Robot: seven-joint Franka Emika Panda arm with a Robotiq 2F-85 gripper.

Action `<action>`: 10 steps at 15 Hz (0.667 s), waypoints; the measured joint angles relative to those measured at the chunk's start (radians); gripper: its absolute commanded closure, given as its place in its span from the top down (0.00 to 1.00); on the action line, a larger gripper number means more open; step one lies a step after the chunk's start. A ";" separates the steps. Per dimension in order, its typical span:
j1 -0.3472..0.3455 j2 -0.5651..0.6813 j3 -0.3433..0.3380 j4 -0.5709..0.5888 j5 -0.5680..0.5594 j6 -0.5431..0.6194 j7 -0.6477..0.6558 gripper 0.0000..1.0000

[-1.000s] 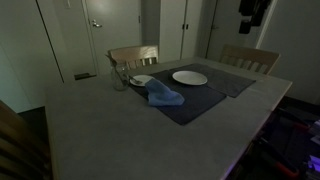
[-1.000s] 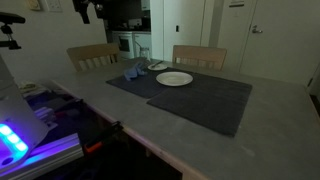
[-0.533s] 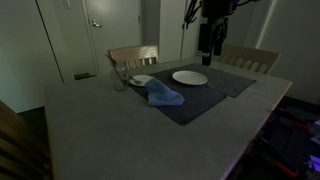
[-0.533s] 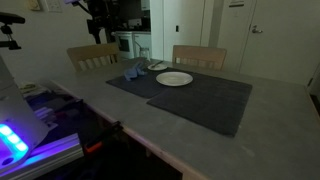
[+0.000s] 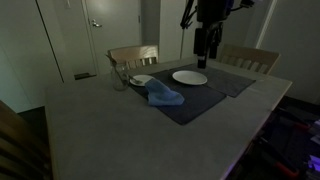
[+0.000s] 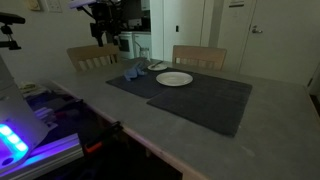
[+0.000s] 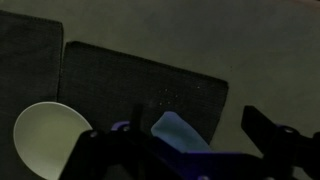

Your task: Wipe the plate with the towel

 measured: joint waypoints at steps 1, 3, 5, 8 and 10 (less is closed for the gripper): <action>0.002 0.019 -0.008 -0.004 -0.020 0.031 0.001 1.00; 0.003 0.072 -0.028 -0.004 -0.063 0.099 -0.002 1.00; 0.004 0.135 -0.050 0.004 -0.095 0.168 -0.025 1.00; 0.009 0.241 -0.077 0.049 -0.120 0.238 -0.078 1.00; 0.018 0.321 -0.089 0.102 -0.136 0.256 -0.133 1.00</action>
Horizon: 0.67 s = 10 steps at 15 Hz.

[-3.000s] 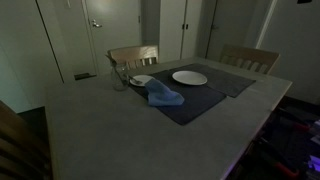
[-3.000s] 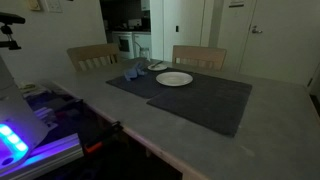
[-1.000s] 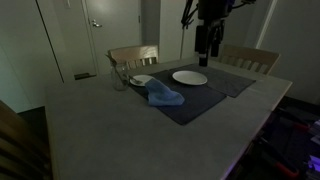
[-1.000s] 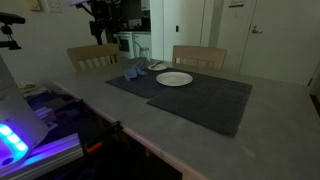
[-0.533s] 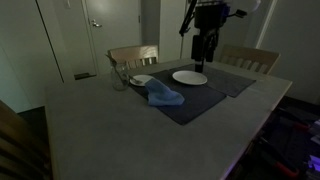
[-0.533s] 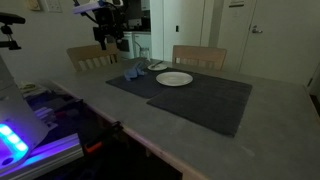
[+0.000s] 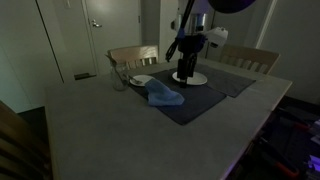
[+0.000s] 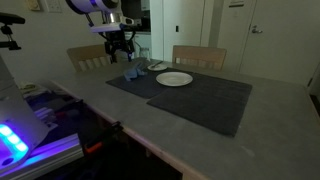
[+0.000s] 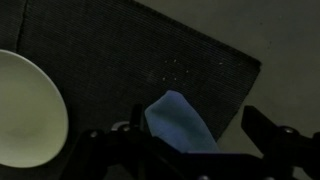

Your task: Wipe the plate with the towel

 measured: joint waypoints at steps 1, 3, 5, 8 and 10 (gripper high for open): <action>0.006 0.044 -0.006 0.033 0.000 0.010 -0.027 1.00; 0.016 0.130 -0.016 0.108 0.001 0.015 -0.059 1.00; 0.021 0.161 -0.023 0.131 0.002 0.015 -0.061 1.00; 0.025 0.152 -0.023 0.127 0.002 0.014 -0.060 1.00; 0.028 0.152 -0.025 0.123 0.010 0.013 -0.059 1.00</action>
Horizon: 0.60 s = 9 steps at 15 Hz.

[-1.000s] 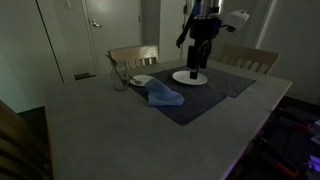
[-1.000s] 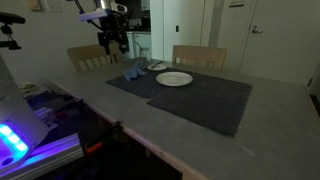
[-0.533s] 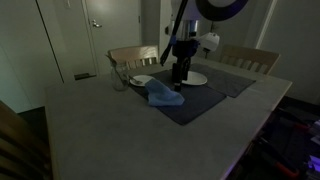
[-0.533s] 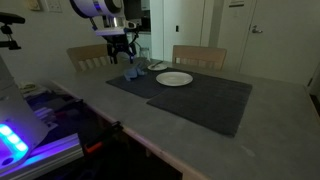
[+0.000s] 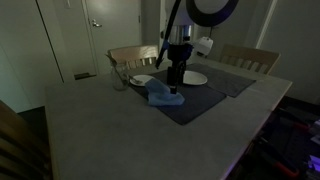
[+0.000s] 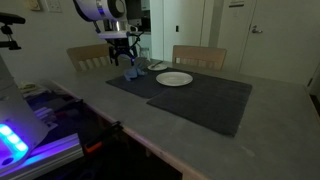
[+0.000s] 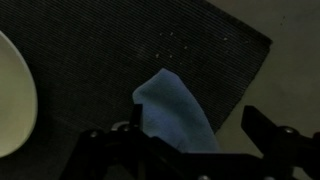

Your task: Wipe the plate with the towel

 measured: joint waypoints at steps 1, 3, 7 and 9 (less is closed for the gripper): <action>0.003 0.002 -0.005 -0.002 0.000 0.000 0.005 1.00; 0.008 0.005 -0.015 -0.003 0.000 0.007 0.017 1.00; 0.016 0.007 -0.038 -0.003 -0.007 0.079 0.019 1.00; 0.019 0.013 -0.053 0.000 -0.014 0.127 0.019 1.00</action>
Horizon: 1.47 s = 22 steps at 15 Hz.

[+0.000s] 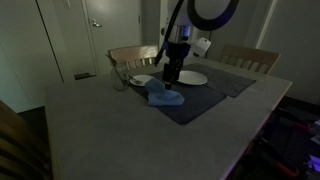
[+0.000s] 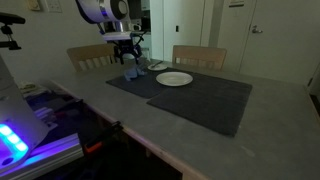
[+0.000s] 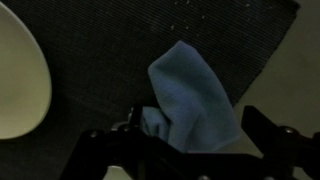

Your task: Wipe the plate with the towel

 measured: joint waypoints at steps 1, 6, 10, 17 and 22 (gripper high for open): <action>0.002 0.006 -0.008 0.005 -0.006 0.017 0.000 1.00; 0.006 0.095 -0.023 0.062 -0.008 0.041 -0.008 1.00; 0.009 0.185 -0.022 0.115 -0.002 0.073 -0.011 1.00; 0.010 0.236 -0.027 0.174 -0.002 0.118 -0.011 1.00; 0.015 0.239 -0.033 0.178 -0.002 0.118 -0.004 0.71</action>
